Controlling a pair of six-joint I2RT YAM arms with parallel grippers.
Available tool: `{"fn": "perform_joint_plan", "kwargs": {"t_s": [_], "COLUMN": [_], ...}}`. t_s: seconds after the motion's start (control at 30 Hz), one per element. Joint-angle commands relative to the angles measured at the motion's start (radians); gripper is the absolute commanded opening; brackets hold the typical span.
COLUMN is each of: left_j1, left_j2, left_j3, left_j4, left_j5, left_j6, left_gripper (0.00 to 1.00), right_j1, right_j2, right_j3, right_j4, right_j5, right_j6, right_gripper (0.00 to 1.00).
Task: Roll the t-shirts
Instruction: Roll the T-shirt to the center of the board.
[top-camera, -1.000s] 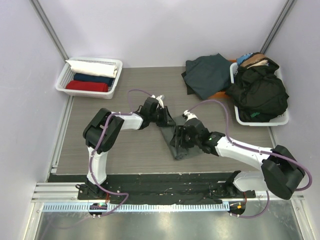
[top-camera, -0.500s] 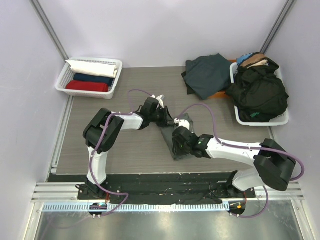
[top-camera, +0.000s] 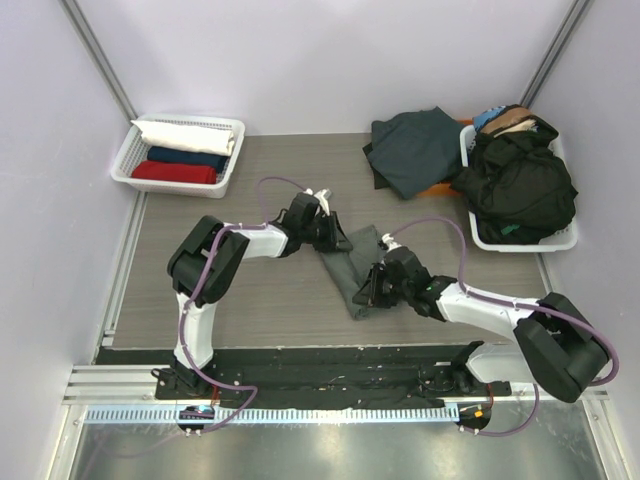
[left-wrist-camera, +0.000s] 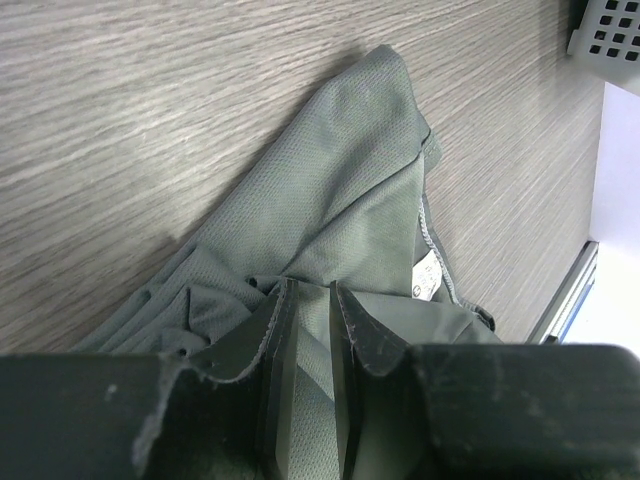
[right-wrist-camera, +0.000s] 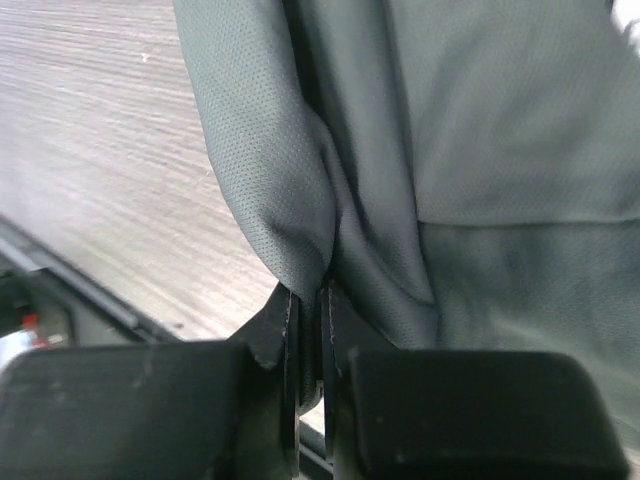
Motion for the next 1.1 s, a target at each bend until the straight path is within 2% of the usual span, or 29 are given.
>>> {"fn": "perform_joint_plan", "kwargs": {"t_s": [0.0, 0.23, 0.33, 0.67, 0.83, 0.93, 1.07], "left_j1": [-0.005, -0.005, -0.005, -0.005, -0.005, -0.005, -0.005], "left_j2": [0.028, 0.051, 0.067, 0.111, 0.082, 0.003, -0.116], "left_j3": [0.043, 0.042, 0.034, 0.011, 0.021, 0.05, 0.13], "left_j4": [-0.04, 0.0, 0.022, 0.114, 0.118, 0.076, -0.094], "left_j5": [-0.025, -0.02, -0.021, -0.018, 0.003, 0.003, -0.026], "left_j6": [0.042, 0.045, 0.051, 0.059, 0.057, 0.073, 0.134], "left_gripper": [0.23, 0.23, 0.23, 0.23, 0.24, 0.29, 0.34], "right_j1": [-0.039, -0.123, -0.155, -0.194, -0.194, -0.194, -0.195], "right_j2": [-0.027, 0.075, 0.12, 0.226, 0.157, 0.178, 0.207], "right_j3": [-0.074, -0.201, -0.24, -0.257, -0.209, -0.192, -0.197], "right_j4": [0.196, 0.457, 0.514, 0.551, 0.355, 0.351, 0.38], "right_j5": [-0.212, -0.395, -0.444, -0.519, -0.436, -0.442, -0.444], "right_j6": [0.098, 0.229, 0.255, 0.282, 0.206, 0.204, 0.213], "right_gripper": [0.02, 0.02, 0.02, 0.07, 0.07, 0.06, 0.05]}}
